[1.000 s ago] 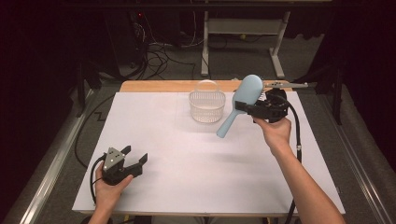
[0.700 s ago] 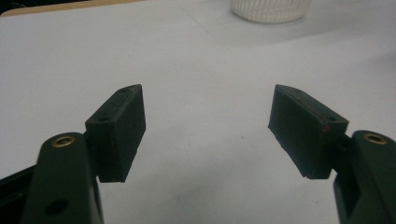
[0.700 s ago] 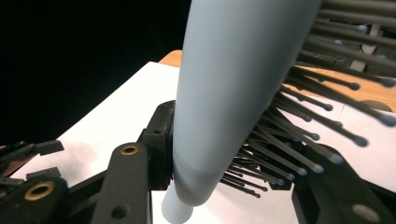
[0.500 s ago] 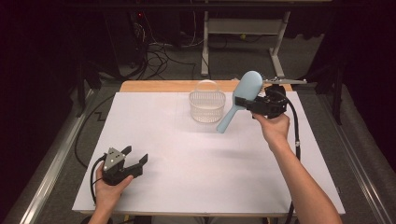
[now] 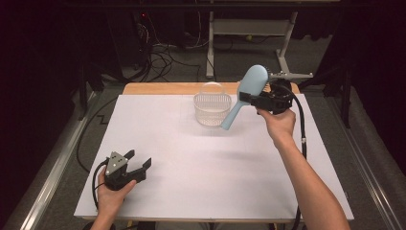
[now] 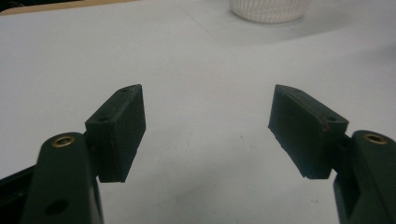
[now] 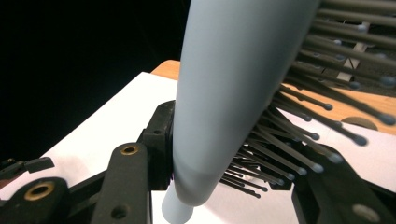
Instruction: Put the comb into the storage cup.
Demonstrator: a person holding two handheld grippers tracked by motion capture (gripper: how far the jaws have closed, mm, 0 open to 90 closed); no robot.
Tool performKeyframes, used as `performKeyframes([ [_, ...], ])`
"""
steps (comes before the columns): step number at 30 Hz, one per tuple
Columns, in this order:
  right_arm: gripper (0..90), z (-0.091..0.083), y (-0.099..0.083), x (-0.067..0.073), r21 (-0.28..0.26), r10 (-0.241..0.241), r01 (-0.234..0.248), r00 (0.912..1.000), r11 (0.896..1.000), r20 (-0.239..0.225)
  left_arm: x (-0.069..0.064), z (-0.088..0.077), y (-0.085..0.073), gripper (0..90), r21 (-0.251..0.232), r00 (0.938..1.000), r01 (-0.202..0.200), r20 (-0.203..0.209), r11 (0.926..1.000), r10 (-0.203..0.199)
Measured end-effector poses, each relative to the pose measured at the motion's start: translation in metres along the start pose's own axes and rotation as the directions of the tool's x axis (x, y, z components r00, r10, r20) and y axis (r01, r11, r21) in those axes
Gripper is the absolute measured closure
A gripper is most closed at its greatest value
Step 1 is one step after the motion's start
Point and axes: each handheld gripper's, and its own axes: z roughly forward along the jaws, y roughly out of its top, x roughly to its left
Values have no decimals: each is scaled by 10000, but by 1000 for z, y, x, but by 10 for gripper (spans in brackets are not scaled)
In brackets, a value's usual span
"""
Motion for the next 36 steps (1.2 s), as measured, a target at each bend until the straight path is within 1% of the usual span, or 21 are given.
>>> performKeyframes([
  [5,548,1,7,2,-7,-93,93,9999,10000,97,0,0,0,288,-22,10000,46,17,10000,-46],
  [7,549,2,12,3,-53,-149,150,9997,9999,189,0,0,0,288,-1,10000,15,37,10000,-15],
  [11,549,5,17,5,-21,-234,235,9993,9997,275,-1,0,0,288,42,9999,-86,88,10000,86],
  [15,549,8,22,7,16,-372,372,9985,9993,397,-1,0,0,288,30,9999,-79,102,10000,78],
  [23,549,13,31,9,-61,-373,377,9976,9993,589,0,-1,0,288,-43,10000,-36,84,10000,36],
  [25,549,15,33,10,-68,-443,449,9968,9990,670,0,-1,0,288,-51,10000,-58,62,10000,58],
  [29,549,20,36,11,-40,-521,527,9952,9986,826,0,-1,0,288,-26,9999,-62,120,10000,63],
  [31,549,24,38,11,56,-583,580,9939,9983,932,0,-1,0,288,-14,9999,-75,145,10000,75],
  [34,548,28,40,12,-4,-564,567,9933,9984,1012,0,-1,0,288,-14,9998,-60,164,10000,60],
  [36,547,32,41,12,87,-626,620,9920,9980,1100,-1,0,0,287,6,9998,-77,173,10000,77],
])
